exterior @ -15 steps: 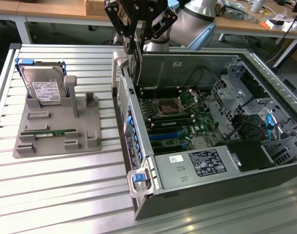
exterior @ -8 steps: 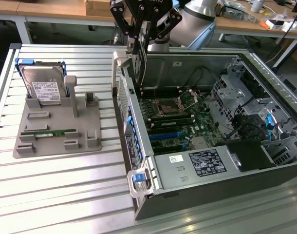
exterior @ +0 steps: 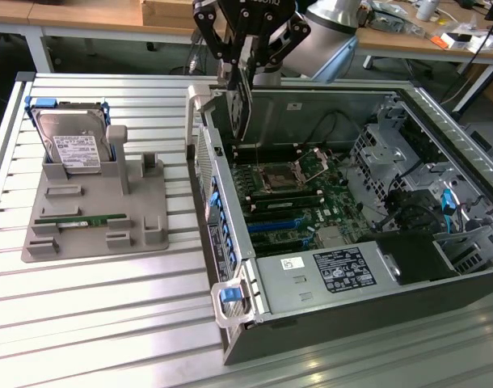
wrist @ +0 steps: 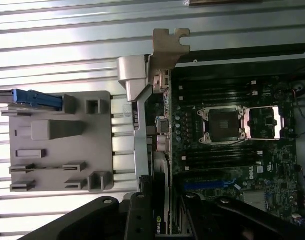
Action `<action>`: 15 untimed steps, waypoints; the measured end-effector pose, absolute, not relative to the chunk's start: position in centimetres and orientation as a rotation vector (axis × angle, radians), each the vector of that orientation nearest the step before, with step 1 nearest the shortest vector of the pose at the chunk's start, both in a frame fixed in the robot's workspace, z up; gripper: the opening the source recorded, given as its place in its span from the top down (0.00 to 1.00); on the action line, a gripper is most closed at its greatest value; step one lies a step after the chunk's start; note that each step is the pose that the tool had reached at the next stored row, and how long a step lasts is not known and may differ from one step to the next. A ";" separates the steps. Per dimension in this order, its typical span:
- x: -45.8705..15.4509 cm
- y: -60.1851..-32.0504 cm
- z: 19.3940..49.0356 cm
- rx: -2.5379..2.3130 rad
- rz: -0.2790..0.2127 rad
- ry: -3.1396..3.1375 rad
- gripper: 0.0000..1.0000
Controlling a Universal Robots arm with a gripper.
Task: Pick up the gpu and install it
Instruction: 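Pick up the gpu and move the gpu toward the slot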
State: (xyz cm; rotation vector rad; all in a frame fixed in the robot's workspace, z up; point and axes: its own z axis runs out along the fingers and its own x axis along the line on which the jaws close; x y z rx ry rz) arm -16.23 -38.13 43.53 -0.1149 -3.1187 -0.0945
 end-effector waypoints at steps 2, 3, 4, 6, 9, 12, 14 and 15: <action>-14.7 -38.1 43.5 -0.115 -0.095 -3.119 0.74; -14.5 -38.1 43.5 -0.115 -0.095 -3.119 0.74; -14.5 -38.1 43.5 -0.115 -0.095 -3.119 0.74; -14.4 -38.1 43.5 -0.115 -0.095 -3.119 0.74; -14.2 -38.1 43.5 -0.115 -0.095 -3.119 0.74; -13.7 -38.1 43.5 -0.115 -0.095 -3.119 0.74; -13.2 -38.1 43.5 -0.115 -0.095 -3.119 0.74; -13.1 -38.1 43.5 -0.115 -0.095 -3.119 0.74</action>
